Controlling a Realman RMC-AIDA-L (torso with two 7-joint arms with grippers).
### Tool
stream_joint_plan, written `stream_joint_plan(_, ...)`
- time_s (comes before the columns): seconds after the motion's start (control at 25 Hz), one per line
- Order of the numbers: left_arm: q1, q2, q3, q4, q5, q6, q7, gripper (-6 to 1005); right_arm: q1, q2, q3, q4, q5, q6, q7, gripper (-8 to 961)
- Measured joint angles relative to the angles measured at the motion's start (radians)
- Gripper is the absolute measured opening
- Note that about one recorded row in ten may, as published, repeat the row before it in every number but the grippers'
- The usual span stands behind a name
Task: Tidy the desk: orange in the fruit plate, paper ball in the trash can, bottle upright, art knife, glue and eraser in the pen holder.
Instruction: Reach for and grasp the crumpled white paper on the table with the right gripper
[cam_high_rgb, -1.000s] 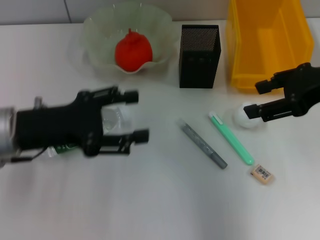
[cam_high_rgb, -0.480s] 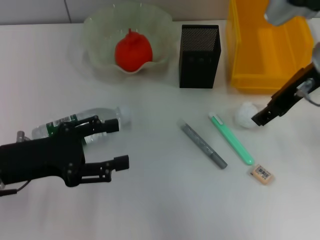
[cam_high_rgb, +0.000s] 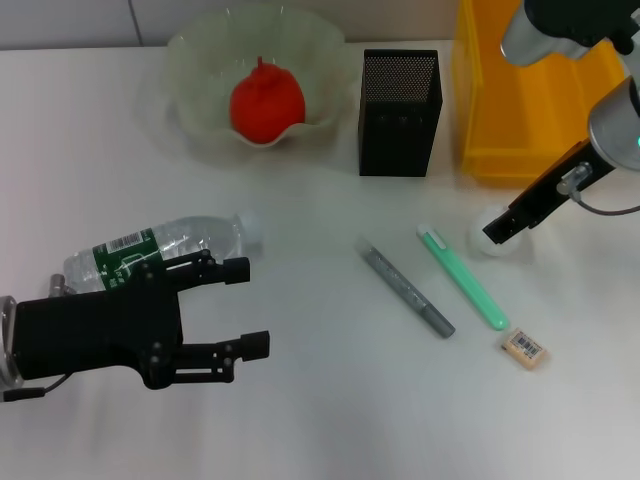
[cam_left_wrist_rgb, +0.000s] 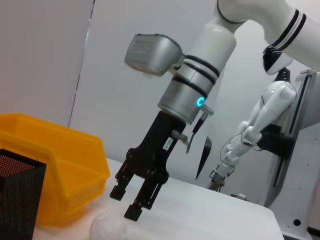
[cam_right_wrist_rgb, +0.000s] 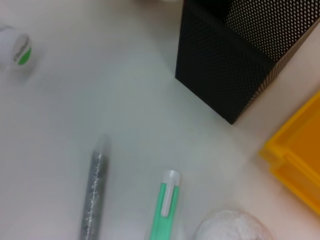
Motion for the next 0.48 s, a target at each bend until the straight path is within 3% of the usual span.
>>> stream_joint_plan(0.48, -0.009, -0.001, -0.003, -0.025, 0.001, -0.014, 0.014, 845, 0.051, 0.003, -0.022, 0.166, -0.054, 0.108, 0.006, 620)
